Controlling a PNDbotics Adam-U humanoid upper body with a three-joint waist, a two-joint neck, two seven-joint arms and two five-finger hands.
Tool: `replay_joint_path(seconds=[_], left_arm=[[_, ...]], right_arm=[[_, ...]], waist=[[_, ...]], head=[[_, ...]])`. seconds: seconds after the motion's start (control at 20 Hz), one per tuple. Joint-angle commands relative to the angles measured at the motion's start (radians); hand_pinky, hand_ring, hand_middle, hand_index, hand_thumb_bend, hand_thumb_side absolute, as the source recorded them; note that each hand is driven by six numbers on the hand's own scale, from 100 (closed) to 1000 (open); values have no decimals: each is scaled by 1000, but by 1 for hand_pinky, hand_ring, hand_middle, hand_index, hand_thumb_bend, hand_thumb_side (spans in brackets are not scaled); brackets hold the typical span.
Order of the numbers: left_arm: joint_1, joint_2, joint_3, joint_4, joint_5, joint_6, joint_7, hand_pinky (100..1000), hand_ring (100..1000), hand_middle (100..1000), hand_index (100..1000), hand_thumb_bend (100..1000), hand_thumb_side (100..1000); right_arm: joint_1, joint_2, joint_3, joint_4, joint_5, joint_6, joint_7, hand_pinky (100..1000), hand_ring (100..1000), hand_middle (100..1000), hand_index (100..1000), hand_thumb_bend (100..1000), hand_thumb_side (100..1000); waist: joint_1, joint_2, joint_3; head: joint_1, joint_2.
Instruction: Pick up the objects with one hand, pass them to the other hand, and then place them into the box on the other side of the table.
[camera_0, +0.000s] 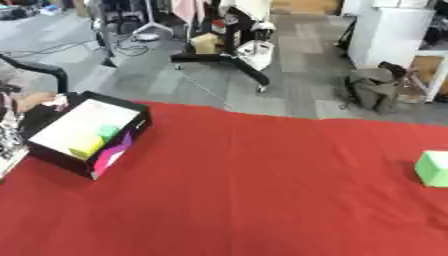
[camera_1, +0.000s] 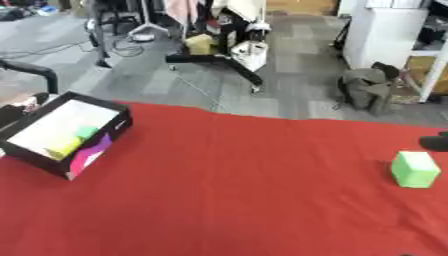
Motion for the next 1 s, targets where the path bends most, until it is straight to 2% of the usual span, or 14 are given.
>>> replay_joint_path(seconds=[0.05, 0.1, 0.25, 0.3, 0.35, 0.4, 0.55, 0.65, 0.8, 0.9, 0.95, 1.0], left_arm=[[-7, 43, 3, -96, -3, 342, 355, 943, 890, 828, 751, 680, 615], [-7, 29, -18, -197, 16, 295, 355, 942, 882, 823, 742, 647, 609], [25, 2, -81, -497, 58, 152, 352, 927, 863, 811, 741, 635, 584], [35, -4, -106, -586, 60, 104, 332, 917, 841, 786, 741, 630, 582], [34, -15, -131, -642, 58, 29, 285, 913, 830, 769, 732, 608, 596], [26, -30, -152, -669, 54, -71, 226, 909, 803, 727, 691, 576, 616], [-1, -87, -197, -693, 93, -373, 32, 907, 783, 701, 665, 548, 638], [-25, -127, -222, -695, 129, -509, -84, 906, 768, 677, 642, 531, 637], [-64, -187, -251, -696, 164, -617, -214, 903, 762, 665, 638, 498, 644], [-85, -226, -261, -696, 153, -647, -283, 898, 756, 647, 617, 492, 645], [-95, -248, -265, -696, 137, -654, -313, 898, 754, 640, 610, 539, 590], [-105, -272, -273, -696, 124, -662, -339, 899, 752, 636, 609, 480, 652]], right_arm=[[-8, -29, -16, -16, 6, 5, -6, 864, 807, 791, 964, 500, 539], [-10, -42, -22, -16, 7, 7, -10, 862, 807, 793, 965, 501, 536], [-20, -98, -42, 8, 2, 31, -29, 869, 810, 799, 968, 499, 529], [-25, -123, -49, 33, 0, 40, -33, 883, 815, 811, 970, 491, 526], [-32, -152, -58, 70, -4, 47, -37, 889, 820, 827, 975, 490, 526], [-42, -183, -66, 116, -5, 51, -39, 900, 828, 841, 978, 484, 519], [-79, -264, -80, 284, -9, 32, -28, 927, 847, 872, 986, 481, 526], [-114, -306, -87, 418, -5, 15, -9, 945, 862, 892, 990, 485, 534], [-172, -338, -106, 605, 22, 4, 19, 970, 904, 914, 997, 489, 545], [-212, -348, -122, 720, 46, 6, 27, 989, 931, 920, 998, 491, 543], [-232, -354, -131, 776, 59, 9, 29, 996, 935, 919, 998, 392, 479], [-251, -359, -139, 830, 71, 11, 29, 1000, 936, 919, 997, 495, 540]], waist=[[0, -10, 3], [-3, -10, 7], [-8, -9, 20], [-10, -9, 24], [-12, -9, 31], [-14, -9, 39], [-16, -7, 60], [-15, -2, 75], [-14, 6, 91], [-13, 15, 103], [-13, 21, 111], [-13, 27, 120]], head=[[-38, -4], [-82, 8], [-231, 54], [-288, 75], [-347, 97], [-404, 116], [-542, 150], [-617, 152], [-686, 147], [-712, 142], [-724, 137], [-738, 132]])
